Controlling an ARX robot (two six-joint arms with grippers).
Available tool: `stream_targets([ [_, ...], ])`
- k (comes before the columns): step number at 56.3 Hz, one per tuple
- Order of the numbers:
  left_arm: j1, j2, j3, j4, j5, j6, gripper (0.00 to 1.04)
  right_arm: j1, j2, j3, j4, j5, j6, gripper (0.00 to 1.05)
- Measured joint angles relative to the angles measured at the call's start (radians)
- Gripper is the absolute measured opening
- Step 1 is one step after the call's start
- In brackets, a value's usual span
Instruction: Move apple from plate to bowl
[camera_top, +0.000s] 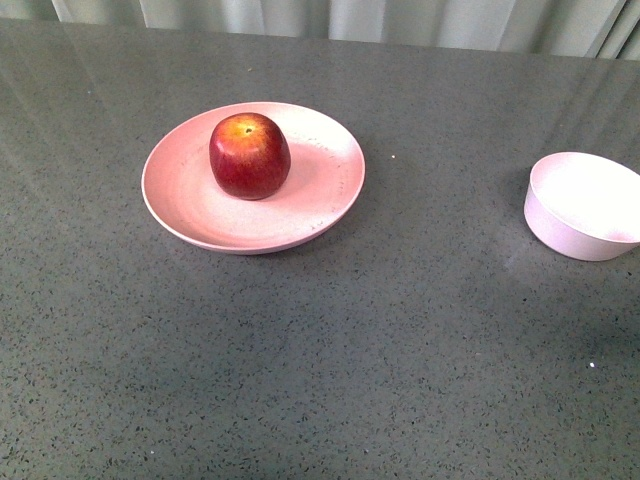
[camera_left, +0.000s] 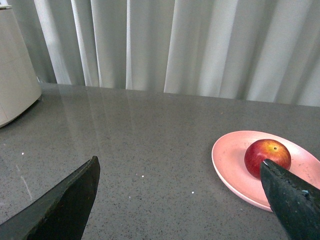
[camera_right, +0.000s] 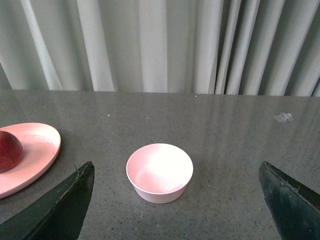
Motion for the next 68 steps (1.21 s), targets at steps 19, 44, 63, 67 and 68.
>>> stream_targets([
  [19, 0.0, 0.0, 0.0, 0.0, 0.0, 0.0, 0.96, 0.0, 0.0, 0.0, 0.0, 0.0, 0.0, 0.96],
  [44, 0.0, 0.0, 0.0, 0.0, 0.0, 0.0, 0.96, 0.0, 0.0, 0.0, 0.0, 0.0, 0.0, 0.96],
  [63, 0.0, 0.0, 0.0, 0.0, 0.0, 0.0, 0.96, -0.104, 0.785, 0.277, 0.012, -0.279, 0.089, 0.96],
  [67, 0.0, 0.0, 0.0, 0.0, 0.0, 0.0, 0.96, -0.123, 0.948, 0.34, 0.12, -0.279, 0.104, 0.96],
  [68, 0.0, 0.0, 0.0, 0.0, 0.0, 0.0, 0.96, -0.128, 1.004, 0.363, 0.152, -0.272, 0.107, 0.96],
])
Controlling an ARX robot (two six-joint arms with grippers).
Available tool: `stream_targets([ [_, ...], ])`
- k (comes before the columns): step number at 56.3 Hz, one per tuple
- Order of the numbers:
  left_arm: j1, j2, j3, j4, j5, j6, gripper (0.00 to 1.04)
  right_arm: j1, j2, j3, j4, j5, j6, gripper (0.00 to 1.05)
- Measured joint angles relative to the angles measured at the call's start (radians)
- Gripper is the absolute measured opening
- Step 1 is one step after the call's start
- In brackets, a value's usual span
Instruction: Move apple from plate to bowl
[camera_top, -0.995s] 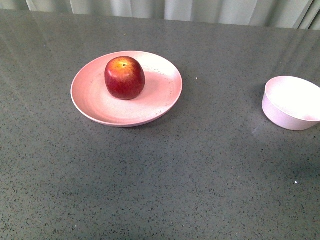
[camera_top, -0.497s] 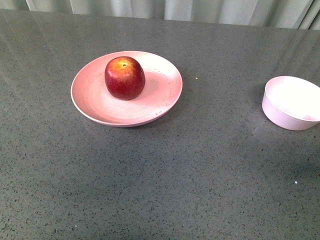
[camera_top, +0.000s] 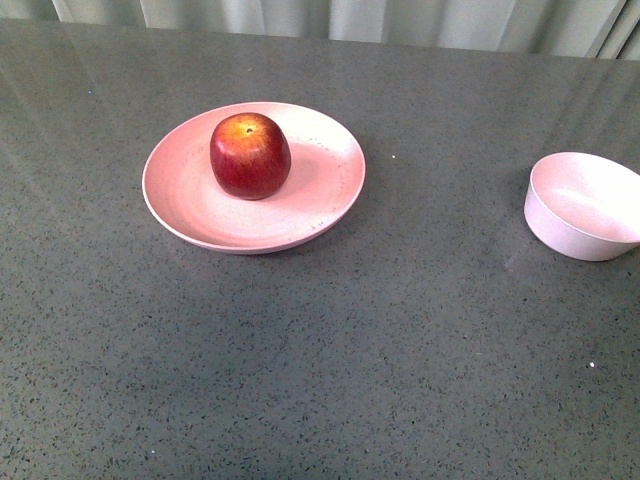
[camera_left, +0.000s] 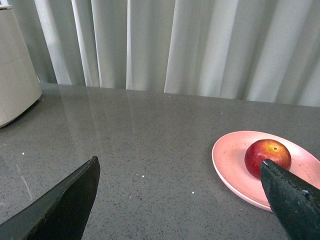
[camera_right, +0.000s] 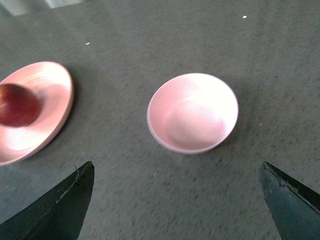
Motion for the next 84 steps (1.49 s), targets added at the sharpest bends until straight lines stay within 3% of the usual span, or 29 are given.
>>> stream_targets([
  [7, 0.0, 0.0, 0.0, 0.0, 0.0, 0.0, 0.96, -0.011, 0.369, 0.149, 0.171, 0.079, -0.002, 0.96],
  [15, 0.0, 0.0, 0.0, 0.0, 0.0, 0.0, 0.96, -0.018, 0.703, 0.304, 0.201, 0.151, -0.019, 0.96],
  [39, 0.0, 0.0, 0.0, 0.0, 0.0, 0.0, 0.96, -0.007, 0.873, 0.404, 0.197, 0.215, -0.019, 0.95],
  [53, 0.0, 0.0, 0.0, 0.0, 0.0, 0.0, 0.96, 0.013, 0.919, 0.433, 0.168, 0.23, 0.012, 0.45],
  [70, 0.0, 0.0, 0.0, 0.0, 0.0, 0.0, 0.96, 0.071, 0.921, 0.456, 0.146, 0.228, 0.063, 0.03],
  [84, 0.0, 0.0, 0.0, 0.0, 0.0, 0.0, 0.96, 0.177, 0.945, 0.513, 0.116, 0.251, 0.137, 0.02],
])
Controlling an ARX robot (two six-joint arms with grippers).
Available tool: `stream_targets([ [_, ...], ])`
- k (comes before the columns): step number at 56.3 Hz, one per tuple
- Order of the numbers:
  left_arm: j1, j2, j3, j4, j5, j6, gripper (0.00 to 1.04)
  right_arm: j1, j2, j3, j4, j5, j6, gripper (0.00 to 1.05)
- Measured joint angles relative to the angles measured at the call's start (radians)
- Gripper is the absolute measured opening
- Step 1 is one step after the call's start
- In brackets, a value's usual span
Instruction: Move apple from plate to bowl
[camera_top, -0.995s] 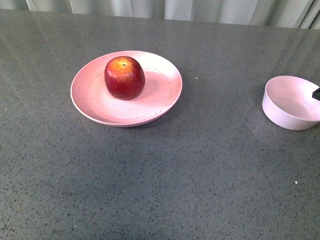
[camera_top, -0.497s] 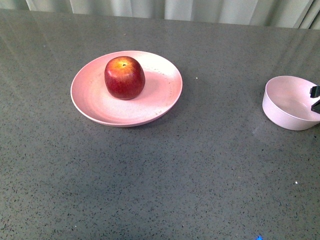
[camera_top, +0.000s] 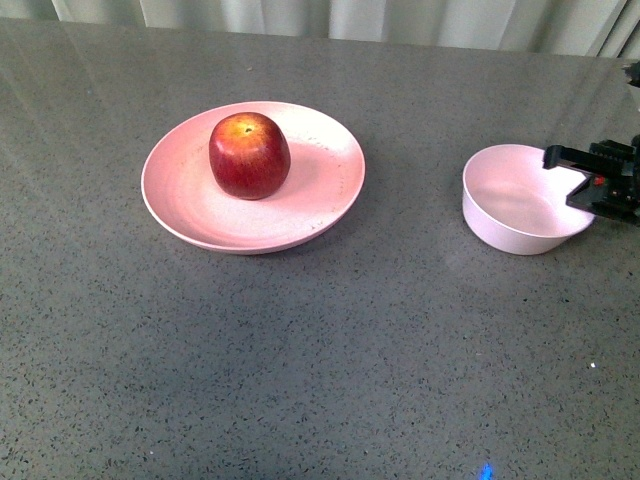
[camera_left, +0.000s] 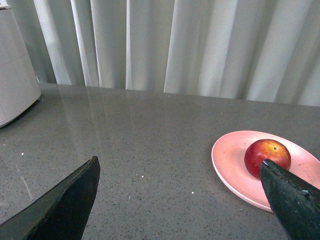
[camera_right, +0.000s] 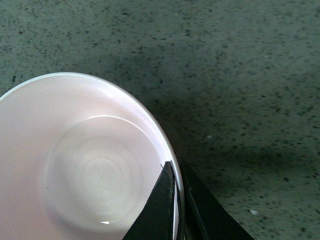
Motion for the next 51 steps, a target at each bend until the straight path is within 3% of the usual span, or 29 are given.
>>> stream_targets([
  [29, 0.0, 0.0, 0.0, 0.0, 0.0, 0.0, 0.96, 0.155, 0.061, 0.085, -0.034, 0.042, 0.071, 0.02],
  [51, 0.0, 0.0, 0.0, 0.0, 0.0, 0.0, 0.96, 0.123, -0.005, 0.019, 0.034, 0.004, 0.062, 0.56],
])
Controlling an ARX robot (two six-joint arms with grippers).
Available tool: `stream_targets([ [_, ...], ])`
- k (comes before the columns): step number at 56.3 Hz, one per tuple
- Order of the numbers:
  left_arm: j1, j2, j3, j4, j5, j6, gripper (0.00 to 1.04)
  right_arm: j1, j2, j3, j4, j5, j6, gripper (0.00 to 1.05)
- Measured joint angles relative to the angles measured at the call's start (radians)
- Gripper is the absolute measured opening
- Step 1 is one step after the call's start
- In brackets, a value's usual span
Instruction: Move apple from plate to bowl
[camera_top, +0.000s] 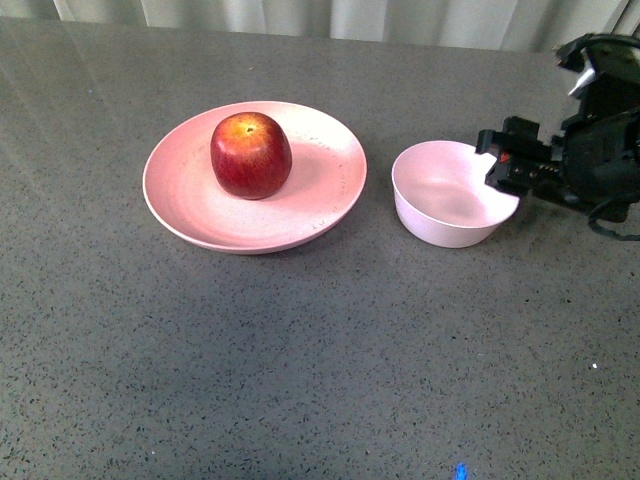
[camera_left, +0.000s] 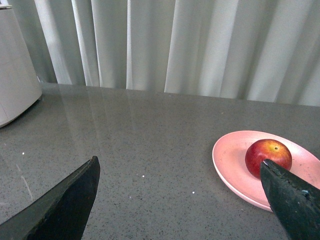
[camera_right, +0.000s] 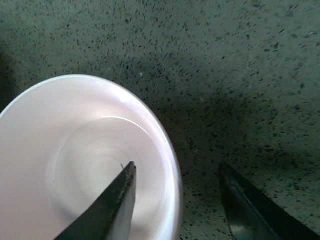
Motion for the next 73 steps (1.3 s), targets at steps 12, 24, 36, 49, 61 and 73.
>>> stream_targets([
  [12, 0.0, 0.0, 0.0, 0.0, 0.0, 0.0, 0.96, -0.114, -0.275, -0.147, 0.094, -0.098, -0.069, 0.93],
  [24, 0.0, 0.0, 0.0, 0.0, 0.0, 0.0, 0.96, -0.174, -0.406, -0.36, 0.557, 0.011, -0.213, 0.77],
  [36, 0.0, 0.0, 0.0, 0.0, 0.0, 0.0, 0.96, -0.171, -0.521, -0.553, 0.753, 0.013, -0.284, 0.43],
  [49, 0.0, 0.0, 0.0, 0.0, 0.0, 0.0, 0.96, -0.171, -0.686, -0.719, 0.753, 0.017, -0.303, 0.02],
  [61, 0.0, 0.0, 0.0, 0.0, 0.0, 0.0, 0.96, -0.171, -0.812, -0.819, 0.716, 0.016, -0.304, 0.02],
  [73, 0.0, 0.0, 0.0, 0.0, 0.0, 0.0, 0.96, -0.171, -0.991, -0.869, 0.588, 0.016, -0.304, 0.02],
])
